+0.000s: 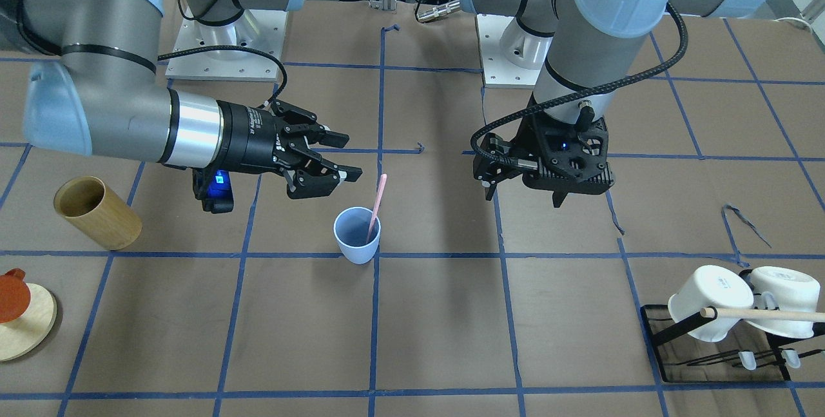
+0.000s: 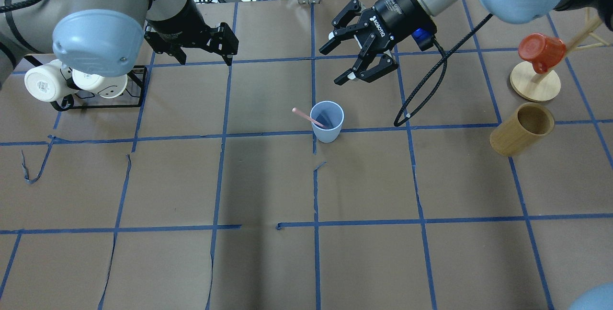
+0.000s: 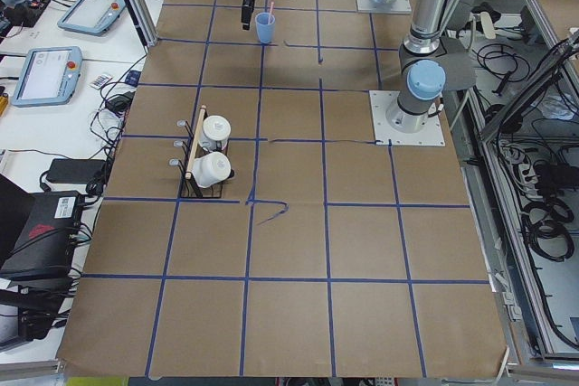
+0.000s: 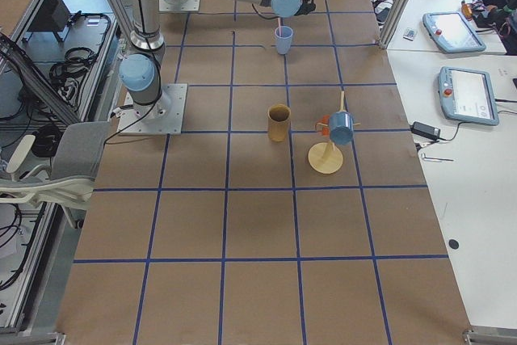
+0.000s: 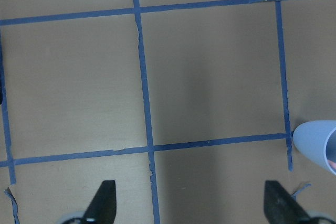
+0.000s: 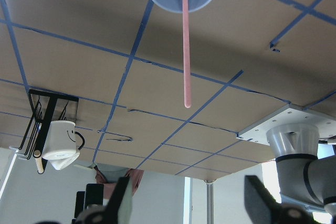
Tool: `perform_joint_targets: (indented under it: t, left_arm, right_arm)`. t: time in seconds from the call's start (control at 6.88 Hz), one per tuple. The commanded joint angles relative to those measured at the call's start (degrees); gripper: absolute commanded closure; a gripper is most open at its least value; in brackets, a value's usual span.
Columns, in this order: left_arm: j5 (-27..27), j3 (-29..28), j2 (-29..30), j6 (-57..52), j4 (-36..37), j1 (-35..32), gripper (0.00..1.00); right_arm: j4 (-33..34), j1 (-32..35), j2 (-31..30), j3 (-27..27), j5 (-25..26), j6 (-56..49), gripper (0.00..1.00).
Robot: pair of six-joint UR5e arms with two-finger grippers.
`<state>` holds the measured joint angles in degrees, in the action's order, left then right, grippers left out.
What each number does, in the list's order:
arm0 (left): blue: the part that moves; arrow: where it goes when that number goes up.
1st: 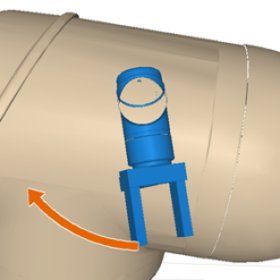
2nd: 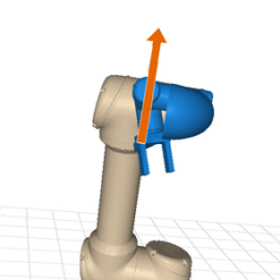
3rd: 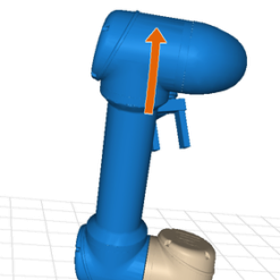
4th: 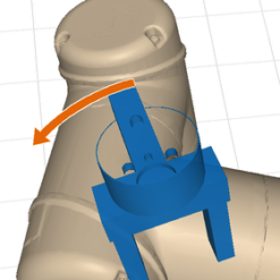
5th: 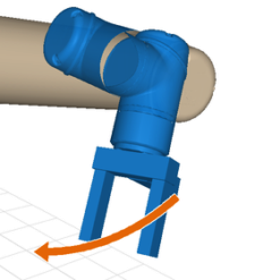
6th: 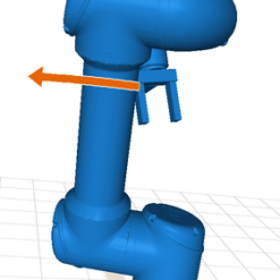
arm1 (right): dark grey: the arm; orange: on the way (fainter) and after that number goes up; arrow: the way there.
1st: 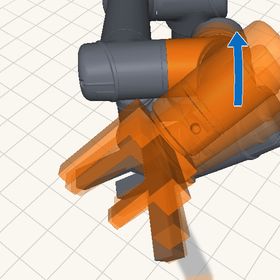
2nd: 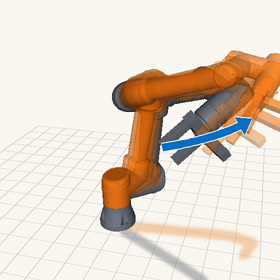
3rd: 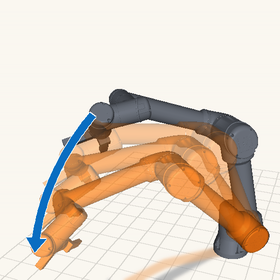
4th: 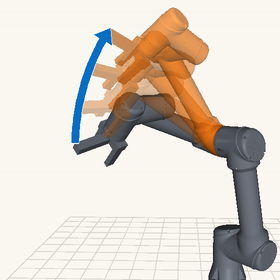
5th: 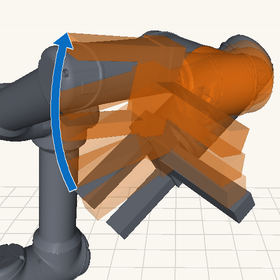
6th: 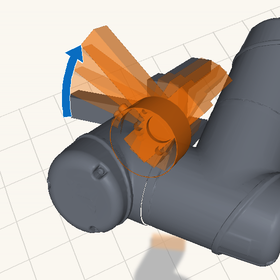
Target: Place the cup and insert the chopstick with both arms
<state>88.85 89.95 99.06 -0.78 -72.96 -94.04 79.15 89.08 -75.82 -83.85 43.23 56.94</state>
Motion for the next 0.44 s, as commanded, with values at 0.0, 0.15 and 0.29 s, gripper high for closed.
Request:
perform_joint_targets:
  t: [0.0, 0.15, 0.29]
  left_arm:
    - [0.10, -0.04, -0.01, -0.01, 0.27, 0.00, 0.00]
    - [0.01, -0.04, -0.01, -0.01, 0.27, 0.00, 0.00]
    - [0.10, 0.05, -0.01, -0.01, 0.27, 0.00, 0.00]
  right_arm:
    - [0.04, -1.53, -1.87, 4.99, 11.72, -1.12, 0.00]
    - [1.87, -2.24, -3.27, 5.54, 19.62, -4.87, 0.00]
    - [1.63, -3.12, -4.32, 5.45, 30.49, -19.61, 0.00]
